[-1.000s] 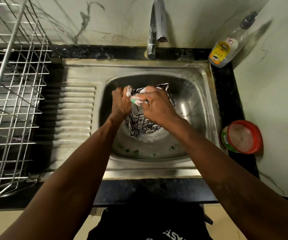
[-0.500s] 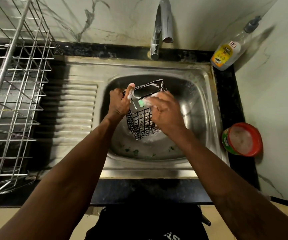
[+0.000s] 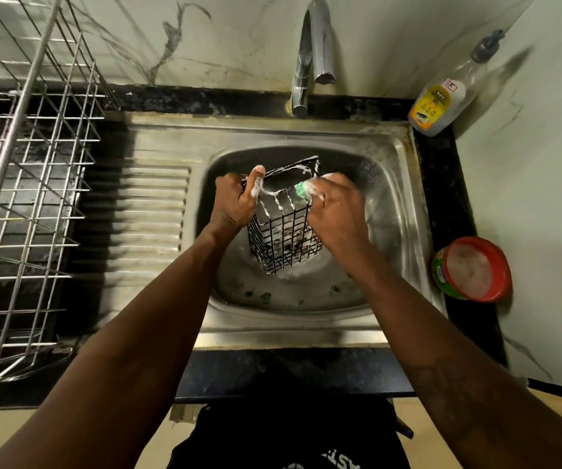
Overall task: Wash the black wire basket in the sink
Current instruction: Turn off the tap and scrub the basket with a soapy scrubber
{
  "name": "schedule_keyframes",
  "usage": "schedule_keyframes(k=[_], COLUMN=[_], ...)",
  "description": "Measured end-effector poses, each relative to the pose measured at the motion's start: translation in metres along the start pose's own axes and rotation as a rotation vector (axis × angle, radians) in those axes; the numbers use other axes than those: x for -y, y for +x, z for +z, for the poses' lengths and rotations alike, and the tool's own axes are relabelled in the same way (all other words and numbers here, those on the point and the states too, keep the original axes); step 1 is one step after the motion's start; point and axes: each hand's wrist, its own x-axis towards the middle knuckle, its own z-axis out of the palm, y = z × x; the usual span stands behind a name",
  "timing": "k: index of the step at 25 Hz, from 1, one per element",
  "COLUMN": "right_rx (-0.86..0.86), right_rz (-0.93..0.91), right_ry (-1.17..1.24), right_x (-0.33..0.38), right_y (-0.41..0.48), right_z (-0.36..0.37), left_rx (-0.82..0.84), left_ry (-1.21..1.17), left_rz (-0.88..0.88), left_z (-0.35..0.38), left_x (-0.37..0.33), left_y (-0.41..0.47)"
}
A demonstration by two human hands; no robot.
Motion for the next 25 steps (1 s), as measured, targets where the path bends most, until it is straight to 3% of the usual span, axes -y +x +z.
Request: schedule_keyframes(k=[4, 7, 9, 15, 19, 25], right_rx=[-0.009, -0.071, -0.043, -0.031, -0.050, 0.100], right_rz=[-0.047, 0.270, 0.334, 0.210, 0.290, 0.067], right_ry=[0.006, 0.036, 0.005, 0.115, 0.075, 0.198], right_x=[0.001, -0.016, -0.018, -0.003, -0.009, 0.023], right_y=[0.000, 0.003, 0.001, -0.008, 0.020, 0.008], right_z=[-0.002, -0.008, -0.005, -0.006, -0.002, 0.007], left_rx=[0.007, 0.025, 0.036, 0.064, 0.072, 0.080], left_ry=[-0.005, -0.002, -0.002, 0.027, 0.065, 0.094], left_rz=[0.002, 0.029, 0.044, 0.066, 0.101, 0.128], left_z=[-0.002, -0.004, -0.005, -0.007, -0.005, -0.007], left_x=[0.004, 0.002, -0.003, -0.007, -0.013, -0.016], left_y=[-0.003, -0.004, -0.006, -0.008, -0.018, -0.020])
